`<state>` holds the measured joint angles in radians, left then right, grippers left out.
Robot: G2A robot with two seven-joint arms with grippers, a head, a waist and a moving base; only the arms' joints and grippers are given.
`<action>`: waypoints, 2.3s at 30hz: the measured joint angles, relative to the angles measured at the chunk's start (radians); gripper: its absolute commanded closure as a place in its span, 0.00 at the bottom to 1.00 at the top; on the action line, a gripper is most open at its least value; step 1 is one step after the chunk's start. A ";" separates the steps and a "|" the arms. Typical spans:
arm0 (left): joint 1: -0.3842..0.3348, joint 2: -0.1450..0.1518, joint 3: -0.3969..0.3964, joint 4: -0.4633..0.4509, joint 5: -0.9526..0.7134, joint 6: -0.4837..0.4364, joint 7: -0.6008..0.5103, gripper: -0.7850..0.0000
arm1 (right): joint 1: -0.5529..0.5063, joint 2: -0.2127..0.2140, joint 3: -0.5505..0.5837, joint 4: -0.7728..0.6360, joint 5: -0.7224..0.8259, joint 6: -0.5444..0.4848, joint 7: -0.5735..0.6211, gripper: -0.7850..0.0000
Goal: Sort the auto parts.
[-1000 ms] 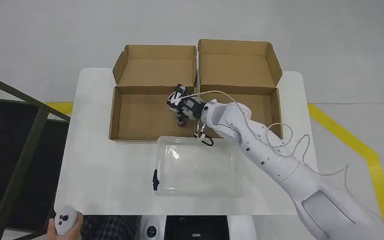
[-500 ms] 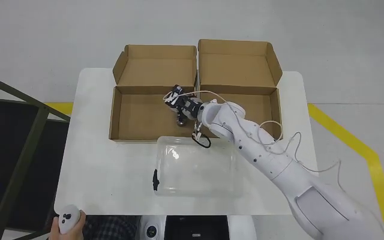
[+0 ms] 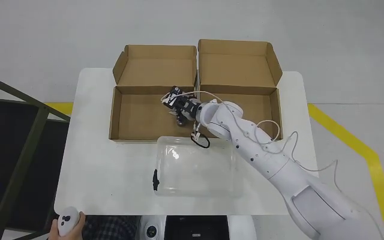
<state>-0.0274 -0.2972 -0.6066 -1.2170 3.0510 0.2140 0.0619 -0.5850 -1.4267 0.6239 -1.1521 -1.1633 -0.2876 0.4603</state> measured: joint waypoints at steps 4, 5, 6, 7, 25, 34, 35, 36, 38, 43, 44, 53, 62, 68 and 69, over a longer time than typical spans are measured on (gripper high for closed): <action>0.000 0.000 0.000 0.000 0.000 0.000 0.000 0.00 | -0.017 0.006 0.026 -0.049 -0.016 -0.011 -0.012 0.24; 0.000 0.000 0.000 0.000 0.000 0.000 0.000 0.00 | -0.024 0.009 0.033 -0.068 -0.023 -0.015 -0.015 0.23; 0.000 0.000 0.000 0.000 0.000 0.000 0.000 0.00 | -0.032 0.012 0.042 -0.090 -0.031 -0.018 -0.017 0.22; 0.000 0.000 0.000 0.000 0.000 0.000 0.000 0.00 | -0.046 0.018 0.055 -0.123 -0.041 -0.022 -0.017 0.20; 0.000 0.000 0.000 0.000 0.000 0.000 0.000 0.00 | -0.444 0.142 0.367 -0.682 -0.158 -0.222 -0.046 0.00; 0.000 0.000 0.000 0.000 0.000 0.000 0.000 0.00 | -0.671 0.190 0.551 -0.785 -0.200 -0.301 -0.197 0.00; 0.000 0.000 0.000 0.000 0.000 0.000 0.000 0.00 | -0.692 0.194 0.573 -0.789 -0.202 -0.304 -0.213 0.00; 0.000 0.000 0.000 0.000 0.000 0.000 0.000 0.00 | -0.712 0.198 0.595 -0.793 -0.205 -0.308 -0.229 0.00; 0.000 0.000 0.000 0.000 0.000 0.000 0.000 0.00 | -0.757 0.208 0.648 -0.799 -0.210 -0.317 -0.268 0.00; 0.000 0.000 0.000 0.000 0.000 0.000 0.000 0.00 | -0.861 0.227 0.772 -0.815 -0.244 -0.331 -0.369 0.00; 0.000 0.000 0.000 0.000 0.000 0.000 0.000 0.00 | -0.878 0.230 0.793 -0.815 -0.249 -0.331 -0.388 0.00; 0.000 0.000 0.000 0.000 0.000 0.000 0.000 0.00 | -1.038 0.256 1.001 -0.780 -0.272 -0.344 -0.538 0.00; 0.000 0.000 0.000 0.000 0.000 0.000 0.000 0.00 | -1.148 0.266 1.129 -0.728 -0.241 -0.344 -0.677 0.00; 0.000 0.000 0.000 0.000 0.000 0.000 0.000 0.00 | -1.186 0.270 1.173 -0.710 -0.253 -0.323 -0.759 0.00; 0.000 0.000 0.000 0.000 0.000 0.000 0.000 0.00 | -1.190 0.270 1.178 -0.709 -0.259 -0.320 -0.772 0.00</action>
<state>-0.0274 -0.2971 -0.6066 -1.2170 3.0510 0.2140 0.0619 -1.7747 -1.1563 1.8018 -1.8610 -1.4219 -0.6074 -0.3114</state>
